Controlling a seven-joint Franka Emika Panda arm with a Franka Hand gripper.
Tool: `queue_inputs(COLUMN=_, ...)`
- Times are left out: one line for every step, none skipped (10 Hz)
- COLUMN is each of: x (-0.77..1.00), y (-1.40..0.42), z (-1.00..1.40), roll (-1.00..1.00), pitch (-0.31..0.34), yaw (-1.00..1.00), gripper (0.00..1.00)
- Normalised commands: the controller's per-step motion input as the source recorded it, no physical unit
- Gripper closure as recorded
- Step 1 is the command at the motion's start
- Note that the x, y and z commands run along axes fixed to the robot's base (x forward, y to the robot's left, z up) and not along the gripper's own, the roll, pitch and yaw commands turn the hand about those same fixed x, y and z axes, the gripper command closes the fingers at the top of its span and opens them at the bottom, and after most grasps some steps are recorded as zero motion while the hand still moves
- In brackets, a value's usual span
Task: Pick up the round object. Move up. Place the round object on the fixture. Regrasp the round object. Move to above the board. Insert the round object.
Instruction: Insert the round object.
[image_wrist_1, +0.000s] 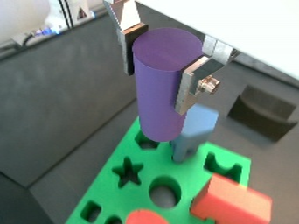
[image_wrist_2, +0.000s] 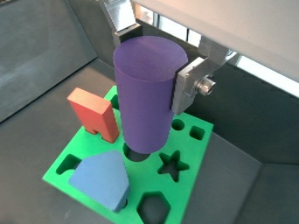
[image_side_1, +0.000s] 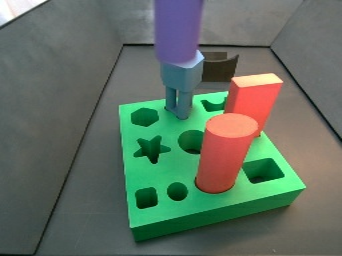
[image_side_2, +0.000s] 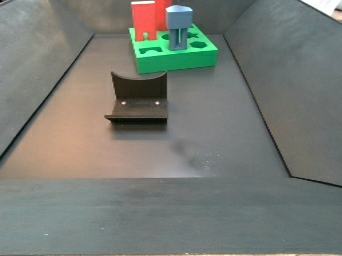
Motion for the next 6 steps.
queue_inputs(x=0.55, y=-0.11, z=-0.83, roll=0.02, pitch=0.083, yaw=0.04, gripper=1.00)
queue_inputs(x=0.37, y=-0.10, z=-0.81, roll=0.00, pitch=0.026, yaw=0.00, gripper=1.00)
queue_inputs(x=0.22, y=-0.19, z=-0.67, roll=0.04, pitch=0.030, yaw=0.00, gripper=1.00)
queue_inputs(x=0.13, y=-0.19, z=-0.63, roll=0.02, pitch=0.000, yaw=0.00, gripper=1.00)
queue_inputs(x=0.10, y=-0.13, z=-0.63, roll=0.00, pitch=0.000, yaw=0.00, gripper=1.00)
queue_inputs(x=0.06, y=-0.05, z=-0.67, roll=0.00, pitch=0.000, yaw=0.04, gripper=1.00)
